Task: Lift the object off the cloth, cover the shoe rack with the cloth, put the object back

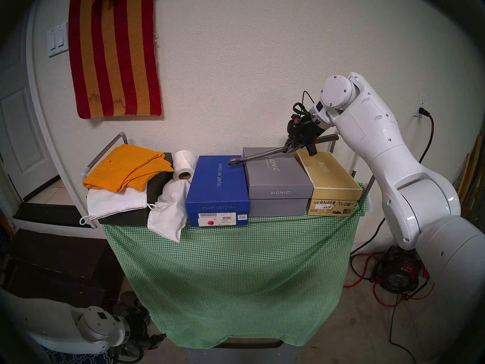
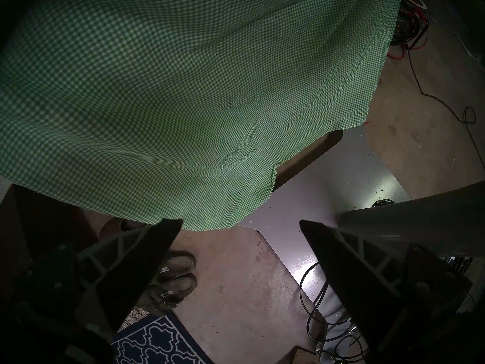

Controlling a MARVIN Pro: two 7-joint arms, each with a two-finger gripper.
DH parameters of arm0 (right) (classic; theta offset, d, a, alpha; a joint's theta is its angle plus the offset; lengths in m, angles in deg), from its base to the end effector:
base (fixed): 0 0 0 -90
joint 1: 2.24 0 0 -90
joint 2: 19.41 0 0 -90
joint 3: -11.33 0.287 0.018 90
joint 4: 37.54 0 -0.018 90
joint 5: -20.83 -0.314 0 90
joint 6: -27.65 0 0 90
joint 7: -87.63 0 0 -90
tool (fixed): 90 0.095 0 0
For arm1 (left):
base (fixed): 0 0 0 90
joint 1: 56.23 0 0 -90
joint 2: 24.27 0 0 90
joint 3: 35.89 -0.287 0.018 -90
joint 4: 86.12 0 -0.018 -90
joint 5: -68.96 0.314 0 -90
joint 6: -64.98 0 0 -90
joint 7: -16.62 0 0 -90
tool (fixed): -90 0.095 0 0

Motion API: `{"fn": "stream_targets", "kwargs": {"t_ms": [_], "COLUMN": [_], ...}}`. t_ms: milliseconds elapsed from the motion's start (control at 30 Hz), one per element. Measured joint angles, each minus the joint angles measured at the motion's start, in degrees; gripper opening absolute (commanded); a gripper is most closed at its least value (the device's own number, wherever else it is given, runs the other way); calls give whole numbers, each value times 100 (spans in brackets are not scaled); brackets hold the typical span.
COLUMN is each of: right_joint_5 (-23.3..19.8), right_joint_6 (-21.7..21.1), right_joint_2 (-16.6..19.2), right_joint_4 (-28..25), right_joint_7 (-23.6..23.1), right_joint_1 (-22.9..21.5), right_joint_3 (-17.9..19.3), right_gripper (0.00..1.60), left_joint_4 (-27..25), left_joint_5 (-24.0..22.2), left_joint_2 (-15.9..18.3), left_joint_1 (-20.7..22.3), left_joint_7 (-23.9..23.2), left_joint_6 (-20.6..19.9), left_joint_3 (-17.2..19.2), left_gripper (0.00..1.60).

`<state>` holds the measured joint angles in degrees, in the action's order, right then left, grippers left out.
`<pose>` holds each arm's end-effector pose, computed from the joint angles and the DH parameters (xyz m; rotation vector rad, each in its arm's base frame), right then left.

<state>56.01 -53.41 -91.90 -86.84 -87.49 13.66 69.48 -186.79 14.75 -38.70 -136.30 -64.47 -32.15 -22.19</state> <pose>0.5965 0.0059 -0.0224 1.5751 2.4077 0.8331 0.1779 0.1370 -0.4376 2.8162 -0.9103 0.6881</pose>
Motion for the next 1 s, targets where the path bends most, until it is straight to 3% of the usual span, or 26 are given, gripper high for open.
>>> {"fn": "stream_targets", "kwargs": {"t_ms": [300, 367, 467, 833, 900, 1000], "right_joint_5": [-546, -655, -870, -1634, -1779, -1979], "right_joint_6": [176, 200, 244, 388, 406, 432], "right_joint_2": [-70, -77, -84, -86, -84, -77], "right_joint_4": [806, 914, 1085, 1531, 1592, 1671], "right_joint_7": [1, 2, 2, 1, 1, 1], "right_joint_1": [-531, -612, -751, -1181, -1248, -1335], "right_joint_3": [-761, -891, -1126, -1928, -2062, -2249], "right_gripper": [0, 24, 41, 53, 66, 70], "left_joint_4": [0, 0, 0, 0, 0, 0], "left_joint_5": [2, 2, 2, 2, 2, 2], "left_joint_2": [0, 0, 0, 0, 0, 0], "left_joint_1": [15, 18, 23, 38, 41, 44], "left_joint_7": [5, 5, 7, 10, 10, 11], "left_joint_6": [-13, -14, -17, -23, -23, -24], "left_joint_3": [-16, -18, -22, -38, -41, -44], "left_gripper": [160, 160, 160, 160, 160, 160]}}
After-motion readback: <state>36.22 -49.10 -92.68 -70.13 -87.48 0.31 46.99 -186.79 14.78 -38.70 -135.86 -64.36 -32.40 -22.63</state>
